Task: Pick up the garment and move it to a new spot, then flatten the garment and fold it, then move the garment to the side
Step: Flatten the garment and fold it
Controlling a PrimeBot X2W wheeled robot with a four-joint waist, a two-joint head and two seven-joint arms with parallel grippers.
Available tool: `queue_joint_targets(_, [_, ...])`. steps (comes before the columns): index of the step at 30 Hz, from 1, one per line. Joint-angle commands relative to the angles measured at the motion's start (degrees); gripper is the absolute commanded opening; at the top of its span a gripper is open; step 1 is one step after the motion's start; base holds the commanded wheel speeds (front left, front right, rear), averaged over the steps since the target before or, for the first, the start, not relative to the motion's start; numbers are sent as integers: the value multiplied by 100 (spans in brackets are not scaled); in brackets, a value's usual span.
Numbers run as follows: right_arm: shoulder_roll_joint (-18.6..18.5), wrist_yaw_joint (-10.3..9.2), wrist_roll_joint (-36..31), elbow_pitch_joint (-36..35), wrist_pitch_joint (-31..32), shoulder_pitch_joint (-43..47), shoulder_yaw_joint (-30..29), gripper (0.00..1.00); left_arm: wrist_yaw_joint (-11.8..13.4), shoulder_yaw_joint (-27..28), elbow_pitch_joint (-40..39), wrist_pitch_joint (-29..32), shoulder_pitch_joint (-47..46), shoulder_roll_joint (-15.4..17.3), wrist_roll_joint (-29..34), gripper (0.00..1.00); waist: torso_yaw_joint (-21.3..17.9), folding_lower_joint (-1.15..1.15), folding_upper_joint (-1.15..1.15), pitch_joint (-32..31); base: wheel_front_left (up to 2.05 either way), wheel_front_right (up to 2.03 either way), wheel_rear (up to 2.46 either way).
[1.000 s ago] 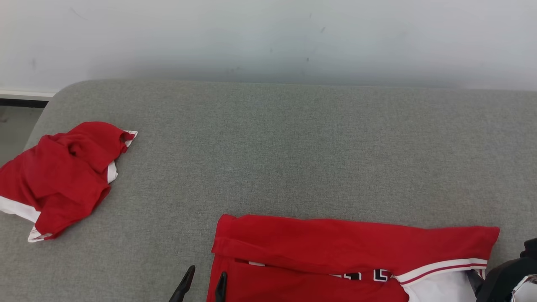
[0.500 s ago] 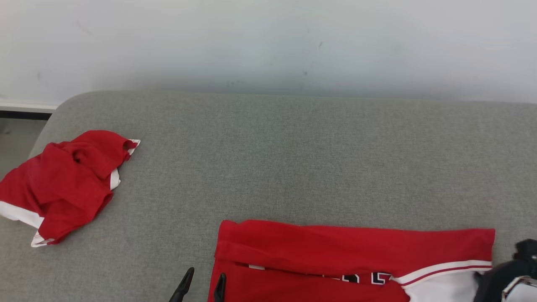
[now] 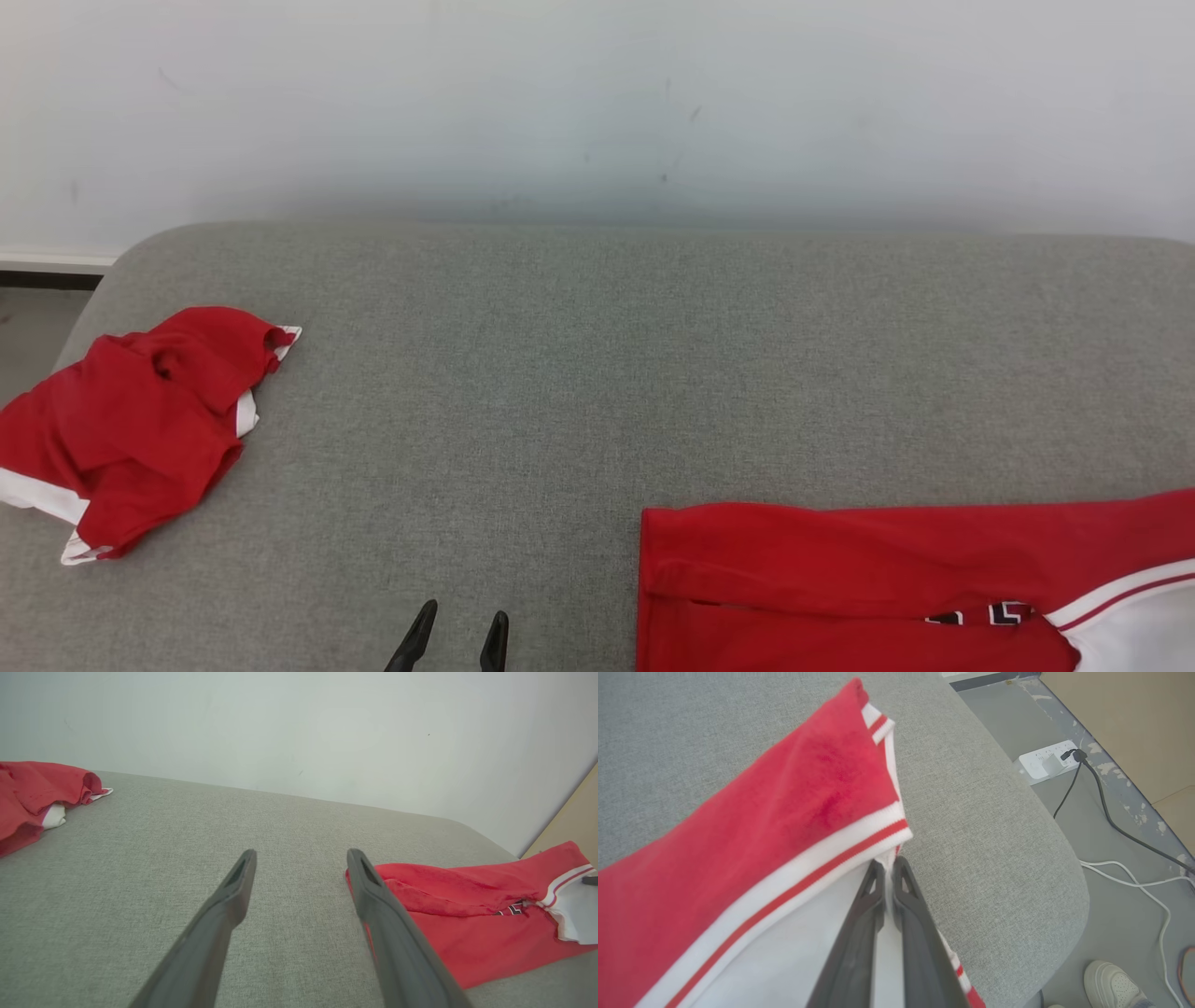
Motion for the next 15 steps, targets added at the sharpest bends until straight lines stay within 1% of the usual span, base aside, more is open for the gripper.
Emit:
queue_joint_targets(1, [98, -9, 19, -83, 102, 21, 71, 0, -27, -11, 18, -23, 102, -17, -39, 100, 3, -1, -1, -38, 0, 0, 0])
queue_joint_targets(3, [279, -8, 219, -271, 347, 140, 268, 0, -35, -16, 40, -23, 126, -26, -31, 100, 9, -1, -1, -97, 0, 0, 0])
queue_joint_targets(6, [614, -8, 785, -726, 864, 382, 710, 0, -33, -22, 68, -22, 147, -45, -54, 100, 22, -1, -1, -206, 0, 0, 0])
queue_joint_targets(9, [845, -8, 1297, -1320, 1422, 729, 1337, 0, -33, -18, 80, -22, 182, -61, -73, 100, 19, -1, -1, -283, 0, 0, 0])
queue_joint_targets(12, [975, -7, 1691, -1896, 1823, 961, 1958, 0, -35, -5, 89, -22, 194, -70, -75, 100, 7, -1, -1, -326, 0, 0, 0])
queue_joint_targets(13, [975, -7, 1691, -1896, 1823, 961, 1958, 0, -35, -5, 89, -22, 194, -70, -75, 100, 7, -1, -1, -326, 0, 0, 0])
queue_joint_targets(15, [1029, -8, 1855, -2159, 1986, 1013, 2279, 0, -47, -1, 93, -23, 175, -83, -74, 100, 0, -1, -1, -343, 0, 0, 0])
